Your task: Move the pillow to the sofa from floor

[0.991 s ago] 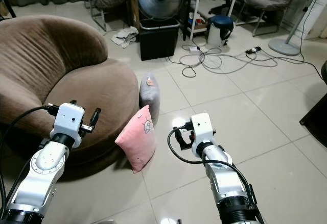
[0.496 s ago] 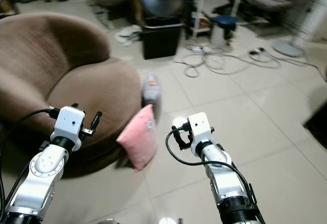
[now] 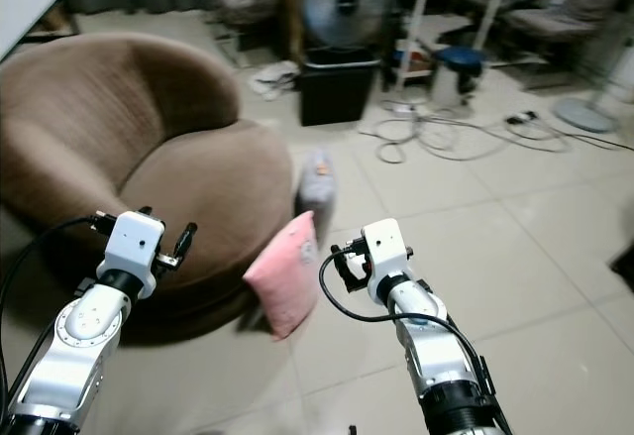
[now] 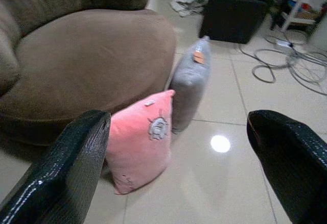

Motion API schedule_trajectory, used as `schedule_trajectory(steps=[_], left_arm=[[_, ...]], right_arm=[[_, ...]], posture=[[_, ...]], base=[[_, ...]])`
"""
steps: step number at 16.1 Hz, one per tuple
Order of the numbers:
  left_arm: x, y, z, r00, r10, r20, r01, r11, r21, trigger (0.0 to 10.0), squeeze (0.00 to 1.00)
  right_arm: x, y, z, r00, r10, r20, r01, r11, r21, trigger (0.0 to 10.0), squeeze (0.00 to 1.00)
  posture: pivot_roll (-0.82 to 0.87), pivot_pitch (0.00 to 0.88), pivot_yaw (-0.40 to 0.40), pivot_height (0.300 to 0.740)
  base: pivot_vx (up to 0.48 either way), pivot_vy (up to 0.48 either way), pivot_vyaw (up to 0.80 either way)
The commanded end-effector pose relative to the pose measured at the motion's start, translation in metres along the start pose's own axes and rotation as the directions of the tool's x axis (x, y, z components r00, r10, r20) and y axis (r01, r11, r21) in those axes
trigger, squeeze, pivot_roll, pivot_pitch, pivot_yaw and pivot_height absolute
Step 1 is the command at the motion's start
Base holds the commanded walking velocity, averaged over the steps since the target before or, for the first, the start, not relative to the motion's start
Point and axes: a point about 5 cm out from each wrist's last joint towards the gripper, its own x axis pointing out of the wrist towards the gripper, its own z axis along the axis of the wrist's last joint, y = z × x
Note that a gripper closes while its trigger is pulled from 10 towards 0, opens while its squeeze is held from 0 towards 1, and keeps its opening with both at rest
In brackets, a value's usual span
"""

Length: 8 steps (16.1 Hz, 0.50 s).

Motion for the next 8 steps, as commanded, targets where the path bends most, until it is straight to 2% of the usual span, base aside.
schedule_trajectory(steps=[1,8], left_arm=[[0.0016,-0.0016,0.0019,1.0,-0.017,0.006,0.017,1.0,0.006,10.0,0.0],[0.0009,-0.0022,0.0017,1.0,-0.022,0.01,0.022,1.0,0.01,10.0,0.0]], right_arm=[[0.002,-0.0037,0.0017,1.0,-0.009,-0.001,0.009,1.0,0.003,10.0,0.0],[0.0027,-0.004,-0.0001,1.0,-0.015,-0.004,0.015,1.0,0.001,10.0,0.0]], posture=[[0.1,0.0,-0.015,0.74],[0.1,0.0,-0.013,0.74]], base=[[0.311,0.0,0.0],[0.309,0.0,0.0]])
